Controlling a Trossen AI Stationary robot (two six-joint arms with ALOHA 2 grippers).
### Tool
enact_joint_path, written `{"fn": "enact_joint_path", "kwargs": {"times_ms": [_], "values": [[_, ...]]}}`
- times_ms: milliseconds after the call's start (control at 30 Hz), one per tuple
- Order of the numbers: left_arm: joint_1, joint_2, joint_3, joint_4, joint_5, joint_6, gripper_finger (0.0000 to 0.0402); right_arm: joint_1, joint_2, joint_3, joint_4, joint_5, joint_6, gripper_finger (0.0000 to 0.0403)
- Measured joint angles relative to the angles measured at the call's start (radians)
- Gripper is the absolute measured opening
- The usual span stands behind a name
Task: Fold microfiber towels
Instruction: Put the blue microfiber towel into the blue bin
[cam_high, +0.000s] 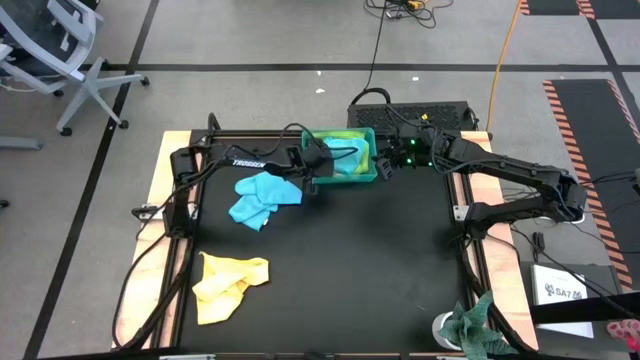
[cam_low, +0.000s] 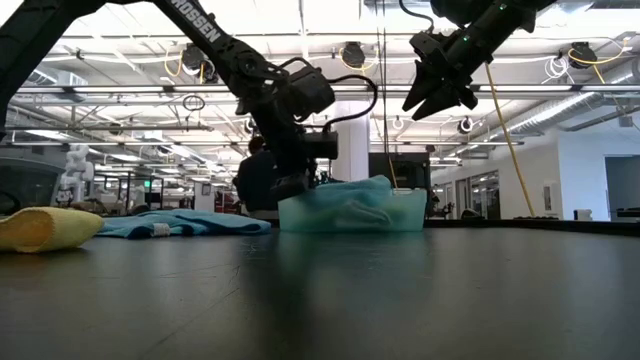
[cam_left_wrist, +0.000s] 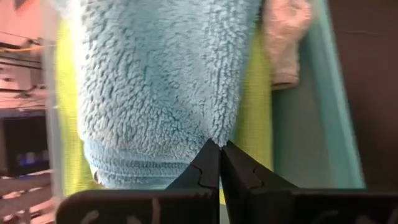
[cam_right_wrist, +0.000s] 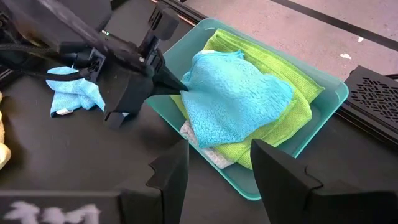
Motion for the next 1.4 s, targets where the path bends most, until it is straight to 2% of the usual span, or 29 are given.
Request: {"fn": "enact_joint_path", "kwargs": {"times_ms": [167, 333, 467, 600, 733, 933, 1100, 1400], "values": [[-0.026, -0.015, 0.0, -0.045, 0.025, -0.007, 0.0003, 0.0, 0.0, 0.0, 0.0, 0.0, 0.0, 0.0164], [-0.043, -0.084, 0.003, -0.031, 0.028, -0.043, 0.0002, 0.0, 0.0, 0.0, 0.0, 0.0, -0.001, 0.0164], [-0.031, -0.128, 0.004, -0.039, 0.104, -0.127, 0.0002, 0.0, 0.0, 0.0, 0.0, 0.0, -0.003, 0.0164], [-0.02, -0.124, 0.004, -0.078, 0.149, -0.176, 0.0002, 0.0, 0.0, 0.0, 0.0, 0.0, -0.003, 0.0164], [-0.021, -0.099, 0.004, -0.105, 0.149, -0.178, 0.0005, 0.0, 0.0, 0.0, 0.0, -0.002, -0.004, 0.0164], [-0.02, -0.093, 0.004, -0.061, 0.097, -0.223, 0.0049, 0.0, 0.0, 0.0, 0.0, -0.004, -0.004, 0.0164], [-0.024, -0.094, 0.004, -0.036, 0.095, -0.281, 0.0099, 0.0, 0.0, 0.0, 0.0, -0.007, -0.004, 0.0164], [-0.062, -0.142, 0.004, -0.237, 0.087, -0.453, 0.0169, -0.008, 0.024, 0.0, 0.001, -0.035, -0.004, 0.0164]]}}
